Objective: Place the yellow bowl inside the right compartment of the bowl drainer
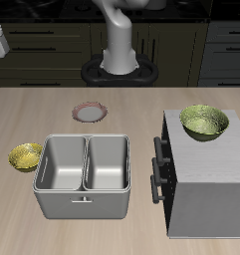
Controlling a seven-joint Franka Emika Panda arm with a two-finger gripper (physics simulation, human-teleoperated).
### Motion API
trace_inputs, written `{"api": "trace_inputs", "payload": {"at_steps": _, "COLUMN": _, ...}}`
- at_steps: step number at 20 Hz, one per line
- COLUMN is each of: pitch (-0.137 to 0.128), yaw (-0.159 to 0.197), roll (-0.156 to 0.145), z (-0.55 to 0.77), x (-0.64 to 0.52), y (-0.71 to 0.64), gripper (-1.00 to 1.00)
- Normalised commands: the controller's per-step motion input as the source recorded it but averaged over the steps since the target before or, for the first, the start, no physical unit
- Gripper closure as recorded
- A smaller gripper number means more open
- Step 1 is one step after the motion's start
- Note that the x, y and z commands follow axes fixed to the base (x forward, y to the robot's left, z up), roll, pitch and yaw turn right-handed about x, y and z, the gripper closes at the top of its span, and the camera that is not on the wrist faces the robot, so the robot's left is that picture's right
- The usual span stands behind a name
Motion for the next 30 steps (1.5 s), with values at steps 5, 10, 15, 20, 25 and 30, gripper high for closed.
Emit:
{"api": "trace_inputs", "payload": {"at_steps": 5, "pitch": 0.027, "yaw": 0.002, "roll": -0.008, "z": -0.28, "x": 0.04, "y": -0.15, "gripper": -1.00}}
{"api": "trace_inputs", "payload": {"at_steps": 10, "pitch": 0.017, "yaw": -0.012, "roll": 0.000, "z": -0.28, "x": 0.03, "y": -0.16, "gripper": -1.00}}
{"api": "trace_inputs", "payload": {"at_steps": 15, "pitch": 0.011, "yaw": -0.009, "roll": -0.004, "z": -0.24, "x": 0.06, "y": -0.12, "gripper": -1.00}}
{"api": "trace_inputs", "payload": {"at_steps": 20, "pitch": 0.022, "yaw": -0.024, "roll": 0.004, "z": -0.26, "x": 0.03, "y": -0.07, "gripper": -1.00}}
{"api": "trace_inputs", "payload": {"at_steps": 25, "pitch": 0.029, "yaw": -0.032, "roll": 0.010, "z": -0.29, "x": 0.13, "y": 0.04, "gripper": -1.00}}
{"api": "trace_inputs", "payload": {"at_steps": 30, "pitch": 0.033, "yaw": -0.042, "roll": 0.032, "z": -0.30, "x": 0.16, "y": 0.09, "gripper": -1.00}}
